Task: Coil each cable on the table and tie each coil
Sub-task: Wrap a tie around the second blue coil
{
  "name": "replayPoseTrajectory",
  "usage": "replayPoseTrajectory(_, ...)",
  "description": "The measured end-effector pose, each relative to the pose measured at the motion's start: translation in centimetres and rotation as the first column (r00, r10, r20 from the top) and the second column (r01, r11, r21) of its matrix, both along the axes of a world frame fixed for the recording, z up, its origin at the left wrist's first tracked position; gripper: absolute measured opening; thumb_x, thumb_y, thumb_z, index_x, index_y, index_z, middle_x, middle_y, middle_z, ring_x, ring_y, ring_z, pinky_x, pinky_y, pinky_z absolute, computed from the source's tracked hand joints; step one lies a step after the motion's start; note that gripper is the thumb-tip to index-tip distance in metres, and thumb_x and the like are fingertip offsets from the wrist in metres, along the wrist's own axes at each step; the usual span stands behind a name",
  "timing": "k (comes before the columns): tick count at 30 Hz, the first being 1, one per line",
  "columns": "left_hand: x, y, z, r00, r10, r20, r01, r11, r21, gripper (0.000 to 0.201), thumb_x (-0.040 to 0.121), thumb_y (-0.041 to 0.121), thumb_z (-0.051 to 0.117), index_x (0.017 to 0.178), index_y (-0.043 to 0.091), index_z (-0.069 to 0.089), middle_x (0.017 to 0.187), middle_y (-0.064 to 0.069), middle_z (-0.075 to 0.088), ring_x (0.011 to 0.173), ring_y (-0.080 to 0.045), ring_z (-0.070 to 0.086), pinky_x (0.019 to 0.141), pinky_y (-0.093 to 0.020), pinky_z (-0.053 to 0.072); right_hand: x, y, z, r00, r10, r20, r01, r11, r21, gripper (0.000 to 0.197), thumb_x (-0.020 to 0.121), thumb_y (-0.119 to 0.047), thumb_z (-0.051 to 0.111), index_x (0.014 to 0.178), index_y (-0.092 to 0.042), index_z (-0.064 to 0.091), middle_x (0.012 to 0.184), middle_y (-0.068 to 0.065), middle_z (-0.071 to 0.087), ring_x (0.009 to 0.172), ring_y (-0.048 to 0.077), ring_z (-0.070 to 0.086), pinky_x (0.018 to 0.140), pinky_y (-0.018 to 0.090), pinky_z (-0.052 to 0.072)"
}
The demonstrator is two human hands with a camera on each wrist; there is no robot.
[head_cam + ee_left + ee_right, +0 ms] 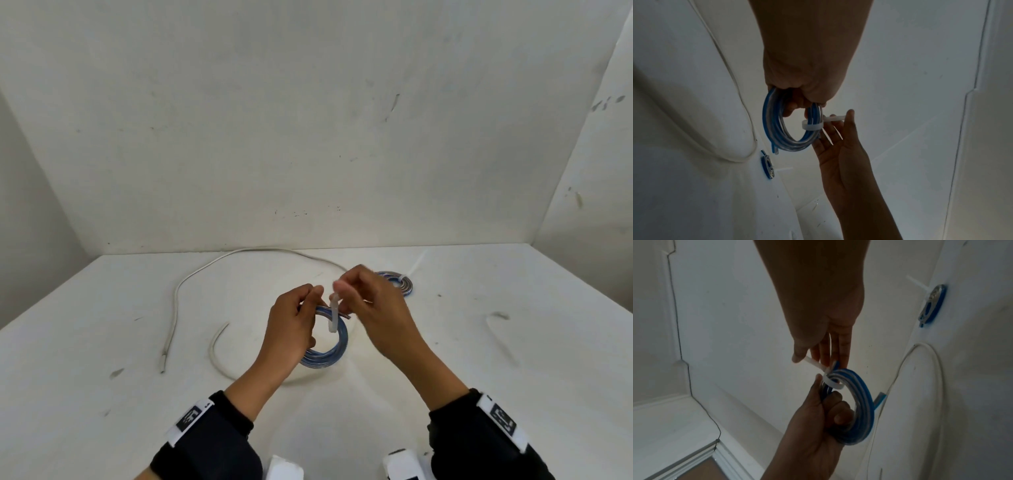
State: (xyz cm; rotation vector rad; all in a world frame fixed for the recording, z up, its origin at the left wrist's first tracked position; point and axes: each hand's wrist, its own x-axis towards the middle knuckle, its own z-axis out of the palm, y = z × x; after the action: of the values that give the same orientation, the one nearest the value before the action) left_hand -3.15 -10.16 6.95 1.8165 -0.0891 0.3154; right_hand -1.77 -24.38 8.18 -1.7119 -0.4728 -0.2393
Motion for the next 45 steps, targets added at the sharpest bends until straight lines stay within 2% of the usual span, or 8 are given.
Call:
replayPoseTrajectory(8, 0.7, 0.4, -0.9, 0.994, 0.071, -0.088, -0.080, 0.992, -0.099, 0.040, 0.098, 0.029, 0.044, 0.073, -0.001, 0.054, 0.047, -0.003, 0.034, 0.039, -0.013, 0.031, 0.037, -0.020, 0.031, -0.4, -0.6, -1.0, 0.982, 0.186, 0.032, -0.176, 0.965, -0.195, 0.039, 0.068, -0.031, 0.085, 0.100, -0.023, 0.063, 0.099, -0.012, 0.062, 0.098, 0.009, 0.062, 0.092, 0.019, 0.051)
replayPoseTrajectory(15, 0.0, -0.3, -1.0, 0.994, -0.020, -0.110, 0.003, 0.989, -0.145, 0.039, 0.099, 0.028, 0.043, 0.065, 0.010, 0.048, 0.040, 0.007, 0.027, 0.034, -0.009, 0.023, 0.038, -0.018, 0.027, 0.4, -0.2, -1.1, 0.988, -0.007, 0.156, 0.044, 0.971, -0.235, 0.012, 0.092, -0.010, 0.059, 0.083, -0.011, 0.052, 0.073, -0.002, 0.060, 0.069, 0.007, 0.059, 0.064, 0.014, 0.050)
replayPoseTrajectory(20, -0.3, -0.9, 0.1, 0.998, -0.060, 0.021, 0.060, 0.998, -0.030, 0.036, 0.099, 0.027, 0.043, 0.066, 0.011, 0.040, 0.043, 0.009, 0.029, 0.037, -0.012, 0.024, 0.039, -0.021, 0.027, 0.6, 0.2, -1.7, 0.970, -0.041, -0.238, 0.064, 0.994, 0.091, 0.016, 0.101, -0.014, 0.045, 0.087, -0.010, 0.038, 0.063, 0.005, 0.055, 0.050, 0.016, 0.051, 0.053, 0.032, 0.048)
replayPoseTrajectory(25, -0.6, -0.8, -0.4, 0.998, -0.014, 0.064, 0.009, 0.997, 0.083, 0.031, 0.099, 0.023, 0.042, 0.070, 0.012, 0.039, 0.044, 0.007, 0.036, 0.043, -0.016, 0.027, 0.040, -0.026, 0.032, 0.5, -0.5, -0.5, 0.818, 0.255, -0.516, -0.094, 0.943, 0.318, 0.016, 0.097, -0.019, 0.054, 0.087, -0.007, 0.052, 0.063, 0.001, 0.063, 0.053, 0.015, 0.058, 0.060, 0.029, 0.056)
replayPoseTrajectory(32, -0.3, -1.1, 0.0, 0.998, 0.051, 0.036, -0.055, 0.992, 0.117, 0.033, 0.098, 0.025, 0.042, 0.069, 0.010, 0.036, 0.057, -0.008, 0.035, 0.050, -0.022, 0.030, 0.043, -0.032, 0.034, -0.2, -0.2, -0.7, 0.990, -0.076, -0.116, 0.086, 0.993, 0.083, 0.018, 0.086, -0.015, 0.070, 0.074, -0.010, 0.057, 0.066, 0.004, 0.063, 0.065, 0.018, 0.065, 0.069, 0.031, 0.058)
replayPoseTrajectory(37, -0.4, -1.0, 0.1, 0.999, 0.036, 0.008, -0.037, 0.990, 0.135, 0.035, 0.099, 0.023, 0.039, 0.066, 0.011, 0.035, 0.055, -0.003, 0.031, 0.046, -0.018, 0.027, 0.038, -0.026, 0.029, -1.4, 0.3, -0.8, 0.955, -0.160, 0.249, 0.187, 0.979, -0.087, 0.022, 0.088, -0.018, 0.067, 0.075, -0.009, 0.052, 0.065, -0.005, 0.062, 0.067, 0.010, 0.063, 0.061, 0.015, 0.048)
replayPoseTrajectory(41, -0.7, -1.2, 0.0, 0.999, 0.000, 0.052, -0.008, 0.986, 0.165, 0.037, 0.099, 0.023, 0.042, 0.064, 0.014, 0.033, 0.053, -0.004, 0.033, 0.045, -0.016, 0.027, 0.039, -0.029, 0.031, -0.4, 0.2, -1.2, 0.983, -0.174, 0.053, 0.176, 0.984, -0.022, 0.024, 0.093, -0.018, 0.060, 0.076, -0.012, 0.044, 0.062, 0.009, 0.056, 0.058, 0.022, 0.055, 0.058, 0.034, 0.050)
replayPoseTrajectory(45, -1.2, -1.2, 0.1, 0.974, -0.063, 0.216, 0.002, 0.963, 0.270, 0.038, 0.098, 0.031, 0.043, 0.064, 0.020, 0.030, 0.053, -0.006, 0.038, 0.047, -0.011, 0.026, 0.046, -0.030, 0.031, 0.1, 0.0, -0.7, 0.937, 0.034, -0.349, 0.013, 0.991, 0.131, 0.020, 0.097, -0.021, 0.056, 0.081, -0.013, 0.047, 0.059, 0.000, 0.056, 0.053, 0.011, 0.055, 0.054, 0.021, 0.048)
